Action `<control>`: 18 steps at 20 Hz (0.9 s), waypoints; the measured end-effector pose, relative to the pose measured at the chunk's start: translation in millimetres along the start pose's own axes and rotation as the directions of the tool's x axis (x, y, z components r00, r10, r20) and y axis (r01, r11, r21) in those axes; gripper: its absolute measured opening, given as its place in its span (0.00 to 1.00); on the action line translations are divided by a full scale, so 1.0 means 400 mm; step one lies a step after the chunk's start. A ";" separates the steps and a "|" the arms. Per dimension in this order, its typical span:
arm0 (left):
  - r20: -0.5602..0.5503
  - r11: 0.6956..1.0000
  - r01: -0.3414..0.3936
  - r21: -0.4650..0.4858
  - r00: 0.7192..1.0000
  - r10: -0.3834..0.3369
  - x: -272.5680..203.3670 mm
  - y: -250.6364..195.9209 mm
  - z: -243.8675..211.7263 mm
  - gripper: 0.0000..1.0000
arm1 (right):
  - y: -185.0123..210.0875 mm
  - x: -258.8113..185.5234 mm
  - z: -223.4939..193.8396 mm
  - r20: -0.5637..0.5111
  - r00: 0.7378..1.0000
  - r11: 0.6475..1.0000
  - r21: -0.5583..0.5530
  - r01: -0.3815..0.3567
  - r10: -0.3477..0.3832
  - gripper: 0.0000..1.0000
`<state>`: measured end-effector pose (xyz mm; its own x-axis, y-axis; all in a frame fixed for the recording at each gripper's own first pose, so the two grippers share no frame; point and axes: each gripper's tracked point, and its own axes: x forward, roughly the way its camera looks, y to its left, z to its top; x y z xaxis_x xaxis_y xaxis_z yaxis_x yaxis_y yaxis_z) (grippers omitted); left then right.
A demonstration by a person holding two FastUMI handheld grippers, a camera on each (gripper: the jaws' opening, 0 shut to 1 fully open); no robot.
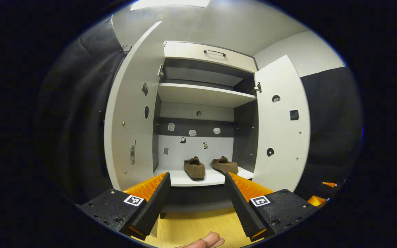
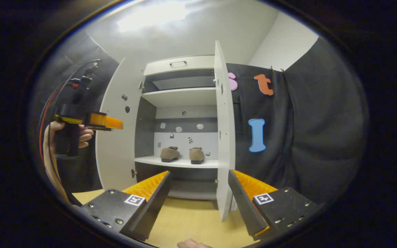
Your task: Grab one shoe with the right hand and put it into the shoe cabinet, grab the other shoe with the left hand and put it into the shoe cabinet; then close the right door with the right hand and the left door with the left hand.
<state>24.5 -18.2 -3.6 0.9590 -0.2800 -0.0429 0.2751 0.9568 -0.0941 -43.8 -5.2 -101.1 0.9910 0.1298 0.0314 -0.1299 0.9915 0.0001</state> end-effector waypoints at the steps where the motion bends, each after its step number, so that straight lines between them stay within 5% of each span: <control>1: 0.012 1.000 0.003 0.023 1.000 -0.003 -0.027 -0.005 -0.008 0.96 | -0.027 0.002 0.010 -0.001 1.000 1.000 -0.020 0.011 -0.011 0.99; 8: 0.046 0.997 0.069 -0.026 0.997 -0.068 -0.189 -0.058 -0.099 0.96 | -0.257 0.072 0.118 -0.024 0.996 0.996 -0.027 -0.084 0.083 0.98; 12: 0.046 0.997 0.061 -0.048 0.997 -0.058 -0.215 -0.056 -0.104 0.96 | -0.454 0.181 0.160 -0.045 0.997 0.991 -0.118 -0.064 0.059 0.98; 18: 0.041 0.997 0.061 -0.056 0.997 -0.059 -0.234 -0.047 -0.118 0.96 | -0.584 0.346 0.169 -0.065 0.995 0.994 -0.076 -0.084 0.080 0.98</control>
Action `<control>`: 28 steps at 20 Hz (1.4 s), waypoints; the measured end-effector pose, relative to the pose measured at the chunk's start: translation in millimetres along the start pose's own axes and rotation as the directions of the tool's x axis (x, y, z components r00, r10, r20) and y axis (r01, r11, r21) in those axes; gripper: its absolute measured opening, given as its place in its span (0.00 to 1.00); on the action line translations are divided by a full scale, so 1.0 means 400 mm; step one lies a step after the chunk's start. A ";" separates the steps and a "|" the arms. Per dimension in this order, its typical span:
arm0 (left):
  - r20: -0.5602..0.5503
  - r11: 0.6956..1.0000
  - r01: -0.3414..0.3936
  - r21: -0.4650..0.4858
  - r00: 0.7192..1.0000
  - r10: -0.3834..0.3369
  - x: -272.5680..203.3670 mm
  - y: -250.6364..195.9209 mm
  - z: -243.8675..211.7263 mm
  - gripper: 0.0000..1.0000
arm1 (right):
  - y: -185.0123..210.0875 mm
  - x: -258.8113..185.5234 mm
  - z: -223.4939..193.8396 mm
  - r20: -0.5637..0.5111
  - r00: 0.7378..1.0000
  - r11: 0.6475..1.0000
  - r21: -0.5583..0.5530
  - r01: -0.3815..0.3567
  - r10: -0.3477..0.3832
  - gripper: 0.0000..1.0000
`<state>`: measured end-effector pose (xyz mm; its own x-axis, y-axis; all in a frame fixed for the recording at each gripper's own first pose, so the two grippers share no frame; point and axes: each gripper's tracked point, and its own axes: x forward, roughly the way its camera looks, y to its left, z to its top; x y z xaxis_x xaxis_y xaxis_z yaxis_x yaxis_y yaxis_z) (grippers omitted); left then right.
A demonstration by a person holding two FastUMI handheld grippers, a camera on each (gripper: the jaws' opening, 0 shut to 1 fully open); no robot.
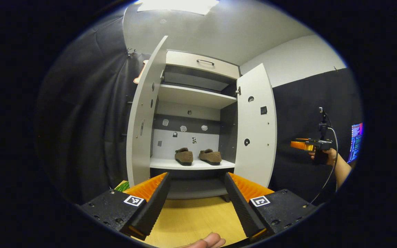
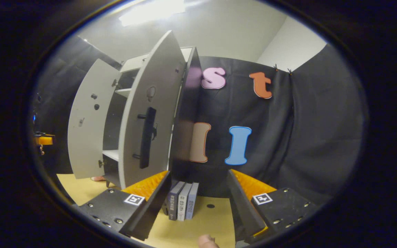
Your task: Grab one shoe with the right hand and put it into the shoe cabinet, grab the other shoe with the left hand and put it into the shoe cabinet; then close the right door with the right hand and the left door with the left hand.
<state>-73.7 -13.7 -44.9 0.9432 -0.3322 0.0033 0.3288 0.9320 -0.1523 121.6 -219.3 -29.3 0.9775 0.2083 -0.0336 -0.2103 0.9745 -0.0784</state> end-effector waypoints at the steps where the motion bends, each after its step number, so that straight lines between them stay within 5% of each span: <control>1: -0.002 1.000 0.004 -0.004 1.000 -0.004 -0.003 0.003 -0.002 0.96 | -0.020 0.022 0.006 0.003 1.000 1.000 0.013 0.023 -0.023 0.98; 6: 0.015 1.000 -0.017 -0.010 1.000 0.017 -0.022 0.042 -0.002 0.96 | 0.020 0.125 0.071 0.034 0.999 0.999 0.051 0.017 -0.019 0.99; 14: -0.012 1.000 -0.009 -0.005 1.000 0.009 -0.040 0.069 -0.031 0.96 | 0.191 0.215 0.014 -0.075 0.997 0.999 0.030 -0.029 0.032 0.99; 15: -0.008 1.000 -0.017 -0.006 1.000 0.017 -0.044 0.078 -0.029 0.99 | 0.207 0.206 0.017 -0.064 0.997 0.998 0.050 -0.042 0.045 1.00; 16: -0.005 1.000 -0.024 -0.007 1.000 0.024 -0.051 0.083 -0.030 0.99 | 0.223 0.211 0.009 -0.068 0.996 0.994 0.101 -0.048 0.055 0.89; 20: 0.008 1.000 -0.016 -0.009 1.000 0.016 -0.057 0.091 -0.024 0.93 | 0.274 0.231 0.008 -0.068 0.997 0.996 0.089 -0.016 0.022 0.92; 28: -0.029 0.999 -0.034 -0.023 0.999 0.034 -0.045 0.105 -0.053 0.96 | 0.384 0.245 0.010 -0.075 0.997 0.996 0.086 -0.010 0.016 0.92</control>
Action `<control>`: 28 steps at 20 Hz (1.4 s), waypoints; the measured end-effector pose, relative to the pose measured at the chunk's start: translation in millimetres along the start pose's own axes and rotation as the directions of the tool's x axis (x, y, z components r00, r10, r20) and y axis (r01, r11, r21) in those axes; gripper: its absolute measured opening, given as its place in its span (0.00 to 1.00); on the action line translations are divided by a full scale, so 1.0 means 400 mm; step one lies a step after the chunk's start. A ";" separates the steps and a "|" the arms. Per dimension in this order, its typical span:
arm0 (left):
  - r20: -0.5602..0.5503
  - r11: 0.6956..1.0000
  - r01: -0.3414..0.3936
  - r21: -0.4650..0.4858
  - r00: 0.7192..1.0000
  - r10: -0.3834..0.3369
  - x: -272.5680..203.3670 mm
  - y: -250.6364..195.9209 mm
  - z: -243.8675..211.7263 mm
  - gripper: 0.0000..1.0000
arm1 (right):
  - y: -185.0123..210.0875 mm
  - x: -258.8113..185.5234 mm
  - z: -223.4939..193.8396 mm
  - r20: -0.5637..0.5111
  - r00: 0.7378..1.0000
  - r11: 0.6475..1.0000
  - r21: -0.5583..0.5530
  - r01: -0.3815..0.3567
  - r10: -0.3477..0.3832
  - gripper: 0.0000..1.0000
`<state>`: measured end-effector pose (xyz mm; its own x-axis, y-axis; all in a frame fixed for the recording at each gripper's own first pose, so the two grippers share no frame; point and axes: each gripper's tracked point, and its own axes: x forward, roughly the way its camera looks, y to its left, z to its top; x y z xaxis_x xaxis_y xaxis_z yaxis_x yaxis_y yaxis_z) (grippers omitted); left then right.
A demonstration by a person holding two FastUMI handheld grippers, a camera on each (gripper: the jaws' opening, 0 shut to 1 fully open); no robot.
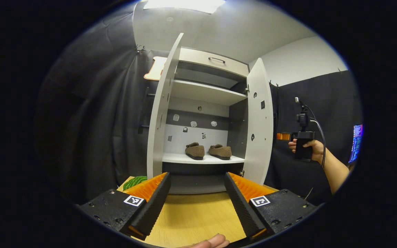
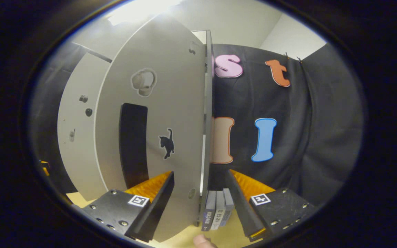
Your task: Grab one shoe with the right hand and put it into the shoe cabinet, grab the other shoe with the left hand and put it into the shoe cabinet; then close the right door with the right hand and the left door with the left hand.
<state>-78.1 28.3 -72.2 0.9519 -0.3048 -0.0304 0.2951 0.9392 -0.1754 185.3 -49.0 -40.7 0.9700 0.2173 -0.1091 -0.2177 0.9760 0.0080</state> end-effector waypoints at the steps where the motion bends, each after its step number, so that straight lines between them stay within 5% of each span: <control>1: -0.002 1.000 -0.002 -0.005 1.000 0.002 0.004 0.001 -0.002 0.96 | 0.008 0.002 0.002 0.003 1.000 1.000 0.000 -0.001 0.001 0.89; 8: -0.020 0.999 -0.033 -0.013 0.999 0.033 0.011 0.032 -0.018 0.96 | 0.100 0.039 0.008 0.017 1.000 1.000 -0.003 0.000 0.000 0.92; 13: -0.030 0.997 -0.070 0.014 0.997 0.071 -0.001 0.071 -0.024 0.93 | 0.223 0.063 -0.026 -0.011 0.998 0.997 0.035 -0.066 0.066 0.92; 17: -0.007 0.990 -0.133 0.056 0.991 0.134 -0.016 0.149 -0.002 0.96 | 0.253 0.053 -0.042 0.003 1.000 0.999 0.041 -0.019 0.019 0.93; 21: 0.013 0.977 -0.207 0.052 0.978 0.207 -0.014 0.259 0.028 0.96 | 0.310 0.002 -0.066 0.021 0.999 0.997 0.059 -0.051 0.050 0.99; 24: 0.055 0.973 -0.229 0.043 0.972 0.226 0.005 0.337 0.081 0.93 | 0.340 -0.062 -0.063 0.053 0.996 0.994 0.083 -0.069 0.065 0.94; 28: 0.075 0.969 -0.242 0.055 0.968 0.238 0.043 0.450 0.132 0.96 | 0.361 -0.168 -0.059 0.110 0.994 0.998 0.060 -0.032 0.026 0.93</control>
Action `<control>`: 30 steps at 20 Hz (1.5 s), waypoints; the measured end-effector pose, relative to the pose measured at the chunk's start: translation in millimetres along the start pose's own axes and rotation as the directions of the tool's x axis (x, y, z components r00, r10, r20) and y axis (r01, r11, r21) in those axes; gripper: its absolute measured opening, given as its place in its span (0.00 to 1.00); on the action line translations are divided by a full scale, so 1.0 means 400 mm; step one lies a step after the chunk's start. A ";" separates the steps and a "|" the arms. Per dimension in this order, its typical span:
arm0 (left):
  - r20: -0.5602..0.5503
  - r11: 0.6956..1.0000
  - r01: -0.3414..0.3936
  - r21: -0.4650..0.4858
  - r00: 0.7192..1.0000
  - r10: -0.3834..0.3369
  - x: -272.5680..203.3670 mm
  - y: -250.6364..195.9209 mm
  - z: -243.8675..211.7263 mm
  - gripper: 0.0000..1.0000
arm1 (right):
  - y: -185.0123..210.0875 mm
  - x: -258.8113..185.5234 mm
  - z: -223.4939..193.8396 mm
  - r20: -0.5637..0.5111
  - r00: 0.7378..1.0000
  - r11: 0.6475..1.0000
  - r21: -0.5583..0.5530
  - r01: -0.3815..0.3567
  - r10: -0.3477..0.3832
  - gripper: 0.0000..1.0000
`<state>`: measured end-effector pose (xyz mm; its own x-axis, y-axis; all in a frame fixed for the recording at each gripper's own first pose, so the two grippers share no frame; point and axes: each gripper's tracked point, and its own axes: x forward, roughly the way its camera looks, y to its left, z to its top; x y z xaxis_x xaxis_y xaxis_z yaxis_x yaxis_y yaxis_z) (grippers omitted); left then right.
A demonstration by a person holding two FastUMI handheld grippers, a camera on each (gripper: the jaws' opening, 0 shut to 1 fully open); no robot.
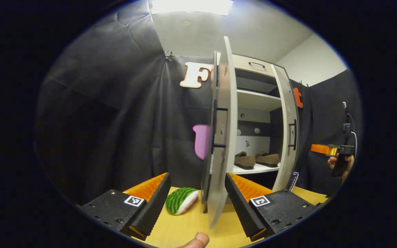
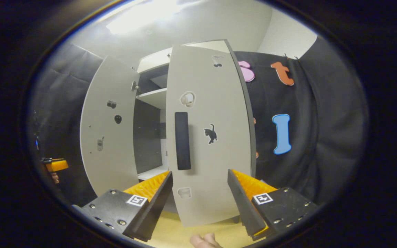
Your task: Grab one shoe with the right hand and put it into the shoe cabinet, grab the other shoe with the left hand and put it into the shoe cabinet; then close the right door with the right hand and the left door with the left hand.
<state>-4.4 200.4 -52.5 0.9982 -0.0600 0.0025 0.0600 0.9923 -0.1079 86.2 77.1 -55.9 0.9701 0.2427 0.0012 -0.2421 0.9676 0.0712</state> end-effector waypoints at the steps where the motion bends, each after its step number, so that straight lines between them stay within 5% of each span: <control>1: 0.005 1.000 0.010 0.004 1.000 -0.010 0.018 0.016 0.010 0.96 | -0.008 -0.033 -0.014 -0.009 0.999 0.999 -0.013 0.034 -0.034 0.93; 4: -0.029 1.000 0.005 0.014 1.000 -0.005 0.070 0.076 0.013 0.92 | 0.000 -0.125 -0.058 -0.041 0.996 0.997 0.019 0.080 -0.079 0.96; 9: -0.002 0.993 0.043 0.107 0.999 -0.043 0.159 0.116 0.059 0.95 | 0.043 -0.240 -0.128 -0.041 0.999 0.996 0.088 0.018 -0.015 0.96; 15: -0.008 0.996 0.072 -0.043 0.997 -0.073 0.252 0.114 0.109 0.98 | 0.058 -0.323 -0.123 -0.042 0.999 1.000 0.027 -0.001 0.002 0.96; 20: -0.074 0.988 0.147 -0.043 0.986 -0.150 0.268 0.027 0.106 0.93 | 0.048 -0.369 -0.070 0.036 0.999 1.000 -0.002 0.029 -0.029 0.97; 26: -0.082 0.998 0.033 0.055 0.996 -0.028 0.258 0.003 0.124 0.94 | 0.052 -0.384 -0.086 0.036 0.999 1.000 0.017 0.002 -0.003 0.96; 30: -0.107 0.996 0.075 0.050 0.992 -0.070 0.281 -0.054 0.124 0.90 | 0.032 -0.382 -0.109 0.019 0.999 0.999 0.011 0.033 -0.033 0.93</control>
<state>106.9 177.7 -0.4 0.9854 -0.1402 -0.0963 0.1351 0.9892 -0.0573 -66.1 55.5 -98.5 0.9777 0.2093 0.0178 -0.2101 0.9743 0.0817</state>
